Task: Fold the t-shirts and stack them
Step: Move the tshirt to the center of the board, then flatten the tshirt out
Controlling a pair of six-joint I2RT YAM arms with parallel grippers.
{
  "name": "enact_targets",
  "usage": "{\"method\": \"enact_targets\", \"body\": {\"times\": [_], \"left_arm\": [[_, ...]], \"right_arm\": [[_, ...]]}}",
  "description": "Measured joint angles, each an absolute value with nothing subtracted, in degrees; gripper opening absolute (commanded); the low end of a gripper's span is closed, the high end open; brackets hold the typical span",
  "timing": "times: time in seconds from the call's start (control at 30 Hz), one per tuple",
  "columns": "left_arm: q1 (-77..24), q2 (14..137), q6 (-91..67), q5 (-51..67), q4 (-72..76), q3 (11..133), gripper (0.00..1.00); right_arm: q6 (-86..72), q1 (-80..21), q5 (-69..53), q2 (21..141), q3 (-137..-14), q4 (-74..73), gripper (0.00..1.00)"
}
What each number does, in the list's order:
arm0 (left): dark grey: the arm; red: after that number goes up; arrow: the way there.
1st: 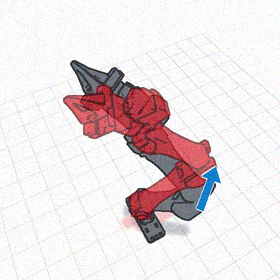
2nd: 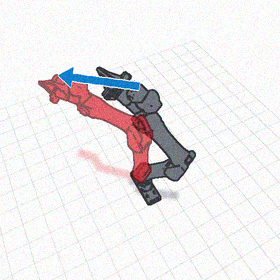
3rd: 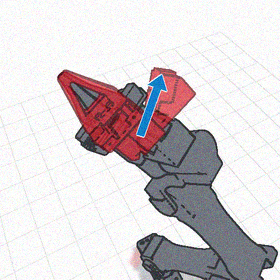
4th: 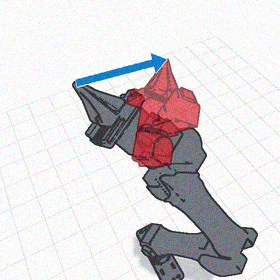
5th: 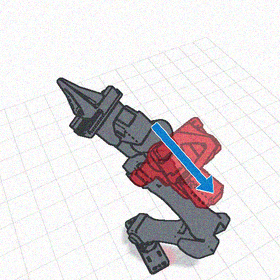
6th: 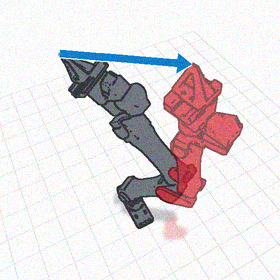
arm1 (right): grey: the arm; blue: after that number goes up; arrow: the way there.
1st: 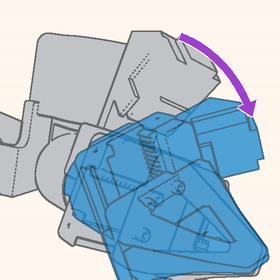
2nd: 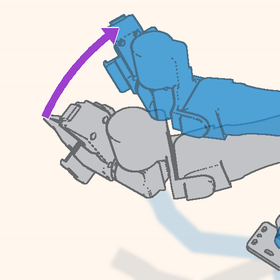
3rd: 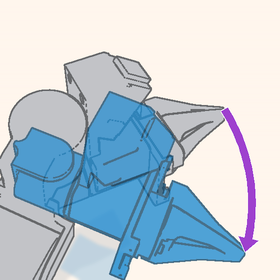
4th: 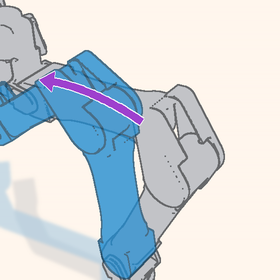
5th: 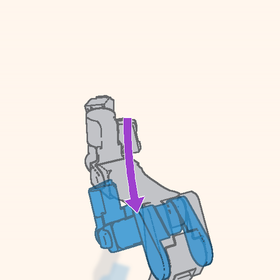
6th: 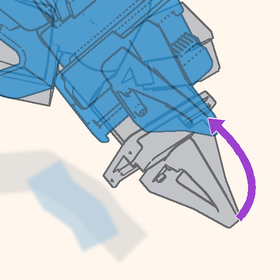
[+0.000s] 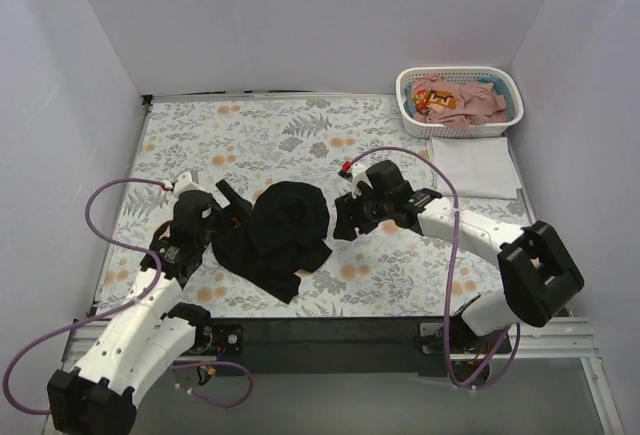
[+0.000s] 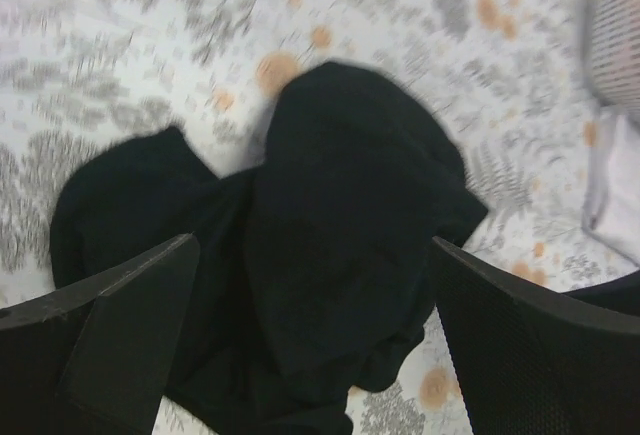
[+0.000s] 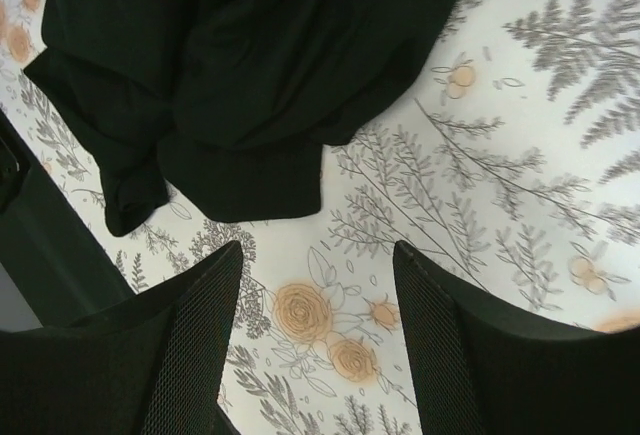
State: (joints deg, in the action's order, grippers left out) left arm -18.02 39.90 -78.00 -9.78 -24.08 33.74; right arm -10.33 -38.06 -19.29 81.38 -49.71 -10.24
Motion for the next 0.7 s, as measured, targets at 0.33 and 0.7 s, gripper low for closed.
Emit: {"method": "enact_targets", "body": {"times": [0.33,0.7], "left_arm": [[-18.0,51.9,-93.7,-13.6,-34.2,28.7,0.90],[-18.0,58.8,-98.6,-16.9,-34.3,27.0,0.65]], "right_arm": [[-13.1,-41.0,-18.1,96.2,-54.8,-4.2,0.74],[-13.3,-41.0,-17.8,102.0,-57.3,2.1,0.72]]}}
